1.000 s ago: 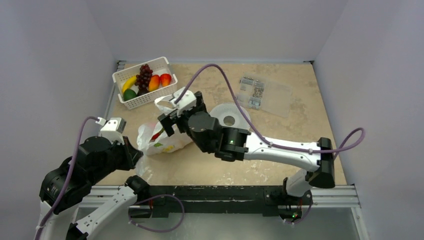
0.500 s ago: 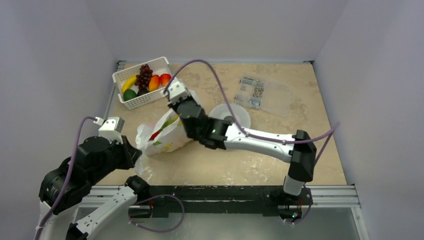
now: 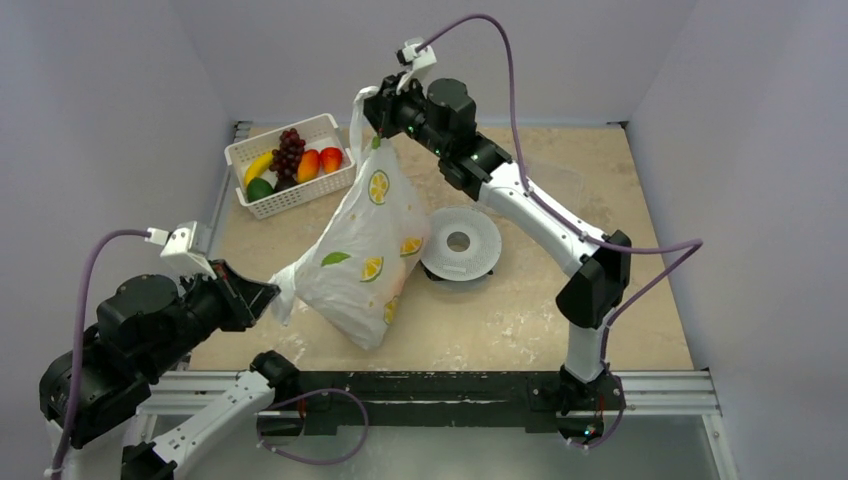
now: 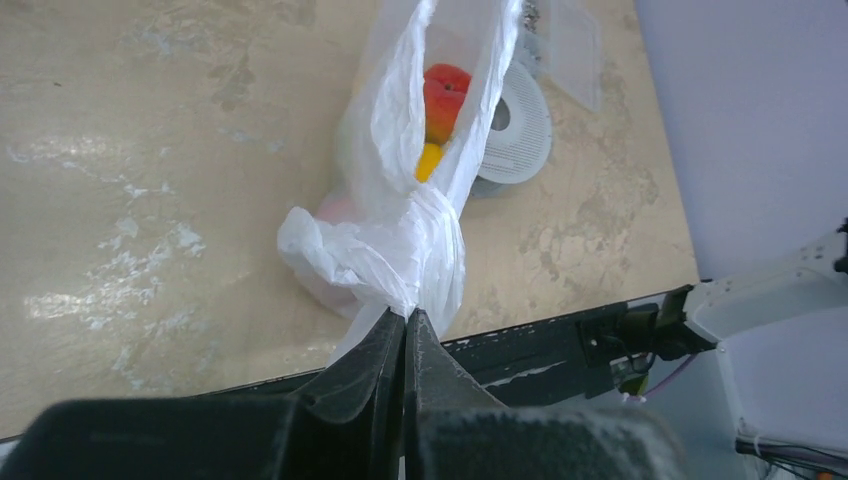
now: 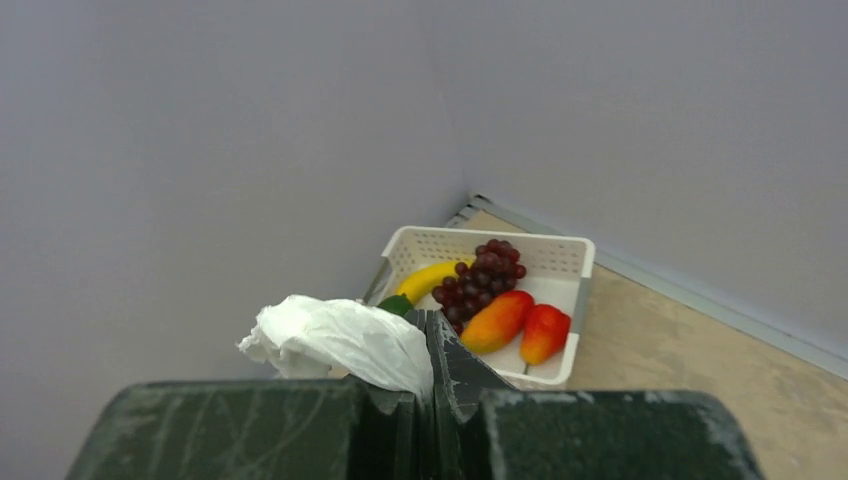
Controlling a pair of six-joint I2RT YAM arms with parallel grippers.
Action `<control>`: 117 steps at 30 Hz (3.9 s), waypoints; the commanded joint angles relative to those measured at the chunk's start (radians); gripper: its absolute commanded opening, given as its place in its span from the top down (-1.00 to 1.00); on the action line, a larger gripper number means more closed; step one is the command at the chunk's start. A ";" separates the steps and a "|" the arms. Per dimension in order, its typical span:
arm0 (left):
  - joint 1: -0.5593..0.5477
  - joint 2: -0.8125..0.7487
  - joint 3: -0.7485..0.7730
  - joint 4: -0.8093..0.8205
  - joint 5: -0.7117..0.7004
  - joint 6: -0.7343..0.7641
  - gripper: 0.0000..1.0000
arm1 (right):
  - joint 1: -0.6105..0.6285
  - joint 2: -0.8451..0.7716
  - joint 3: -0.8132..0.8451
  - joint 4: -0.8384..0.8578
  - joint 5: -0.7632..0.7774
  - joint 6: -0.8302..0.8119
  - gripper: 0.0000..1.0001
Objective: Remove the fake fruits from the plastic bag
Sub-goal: Adjust the plastic bag at the center of the board.
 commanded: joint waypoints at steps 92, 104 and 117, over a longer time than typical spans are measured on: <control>0.450 0.224 -0.379 0.383 0.480 0.203 0.02 | 0.246 -0.730 -1.111 -0.017 -0.122 0.229 1.00; 0.449 0.075 -0.352 0.305 0.596 0.104 -0.36 | 0.246 -0.749 -0.906 -0.276 0.043 0.083 -0.13; 0.450 0.125 -0.375 0.255 0.438 -0.315 -0.61 | 0.152 -0.811 -0.824 -0.192 -0.213 0.099 -0.63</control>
